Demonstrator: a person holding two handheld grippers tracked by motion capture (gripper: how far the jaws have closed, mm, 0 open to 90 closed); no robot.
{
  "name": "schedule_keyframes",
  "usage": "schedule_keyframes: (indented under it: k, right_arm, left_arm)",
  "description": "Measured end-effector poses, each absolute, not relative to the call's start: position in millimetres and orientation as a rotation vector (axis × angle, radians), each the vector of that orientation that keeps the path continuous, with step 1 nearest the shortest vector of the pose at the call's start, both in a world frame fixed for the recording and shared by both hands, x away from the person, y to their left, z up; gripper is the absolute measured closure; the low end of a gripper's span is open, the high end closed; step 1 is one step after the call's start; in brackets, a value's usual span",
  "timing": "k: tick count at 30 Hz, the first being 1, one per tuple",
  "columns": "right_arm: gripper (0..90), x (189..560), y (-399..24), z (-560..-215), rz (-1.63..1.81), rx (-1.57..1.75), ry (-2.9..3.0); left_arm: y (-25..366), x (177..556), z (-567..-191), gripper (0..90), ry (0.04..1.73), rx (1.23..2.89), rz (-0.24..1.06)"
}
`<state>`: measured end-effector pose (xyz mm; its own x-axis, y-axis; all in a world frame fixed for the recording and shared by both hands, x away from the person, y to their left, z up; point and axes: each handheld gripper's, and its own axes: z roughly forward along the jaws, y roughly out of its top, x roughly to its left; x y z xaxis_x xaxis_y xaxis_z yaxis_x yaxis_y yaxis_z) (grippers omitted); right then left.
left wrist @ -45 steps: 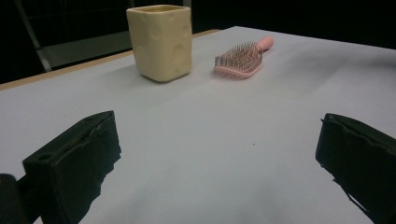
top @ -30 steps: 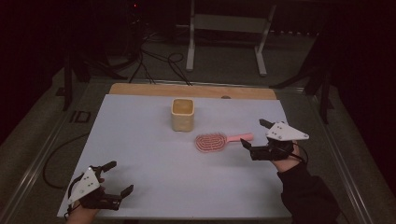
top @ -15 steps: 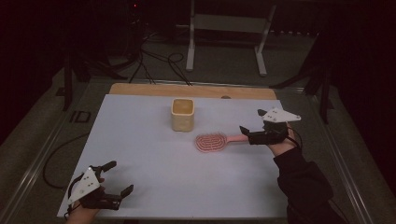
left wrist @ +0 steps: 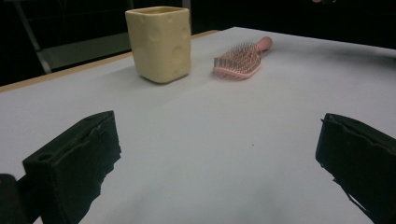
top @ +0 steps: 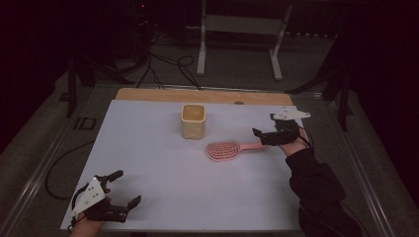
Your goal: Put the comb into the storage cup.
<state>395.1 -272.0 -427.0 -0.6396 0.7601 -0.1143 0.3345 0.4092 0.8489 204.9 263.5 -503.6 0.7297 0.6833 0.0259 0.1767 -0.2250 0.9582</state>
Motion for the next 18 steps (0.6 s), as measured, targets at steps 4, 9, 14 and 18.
schedule_keyframes:
  k: [4,9,14,18]
  right_arm:
    - [16.0,401.6,-273.9,-433.3,1.135,0.958,2.183]
    - [26.0,409.2,-276.8,-441.3,1.115,0.99,2.191]
    - [36.1,415.9,-278.5,-449.4,1.064,1.015,2.203]
    - [44.0,419.1,-278.5,-454.8,1.019,1.035,2.217]
  left_arm:
    - [263.2,204.8,-503.4,0.0,0.677,1.769,0.542]
    - [263.4,204.7,-503.5,0.0,0.677,1.771,0.543]
    - [263.3,204.8,-503.7,0.0,0.674,1.775,0.542]
    - [263.4,204.9,-504.0,0.0,0.678,1.774,0.539]
